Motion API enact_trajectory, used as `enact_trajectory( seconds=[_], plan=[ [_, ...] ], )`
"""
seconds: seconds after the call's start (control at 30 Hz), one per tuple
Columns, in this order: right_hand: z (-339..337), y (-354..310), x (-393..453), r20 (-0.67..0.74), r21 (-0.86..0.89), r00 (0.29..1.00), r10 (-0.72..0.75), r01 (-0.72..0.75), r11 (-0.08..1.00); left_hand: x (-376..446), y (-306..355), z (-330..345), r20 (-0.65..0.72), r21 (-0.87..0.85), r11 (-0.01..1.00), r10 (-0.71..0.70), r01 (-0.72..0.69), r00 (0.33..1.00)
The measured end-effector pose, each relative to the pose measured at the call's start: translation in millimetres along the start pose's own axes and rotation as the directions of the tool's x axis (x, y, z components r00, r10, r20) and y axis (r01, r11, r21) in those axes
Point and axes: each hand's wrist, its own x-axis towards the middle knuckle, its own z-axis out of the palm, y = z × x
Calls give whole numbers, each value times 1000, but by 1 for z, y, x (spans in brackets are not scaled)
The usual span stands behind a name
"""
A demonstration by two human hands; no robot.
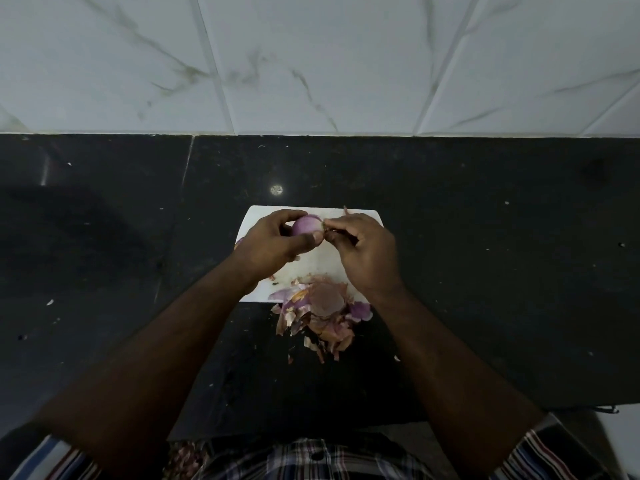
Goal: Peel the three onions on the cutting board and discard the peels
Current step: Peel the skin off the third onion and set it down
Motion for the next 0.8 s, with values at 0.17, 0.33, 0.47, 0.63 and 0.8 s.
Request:
enact_trajectory(
  seconds=[0.17,0.33,0.47,0.63,0.8],
  plan=[
    [4,-1,-6,-69,-90,994,-87,80,993,-12,2,1,22,-29,995,-97,98,995],
    [11,-17,-17,-151,-75,988,23,-35,997,-28,2,4,76,-208,956,-197,209,977],
    [18,-32,-23,-9,205,849,529,-516,832,-38,-9,2,98,-209,965,-141,159,985],
    [2,-40,-29,224,468,700,678,-688,555,-49,-18,-4,144,-249,966,-38,73,989],
    [-22,-43,-42,277,373,779,563,-627,684,-58,-26,-12,90,-207,978,24,-5,996]
  ],
)
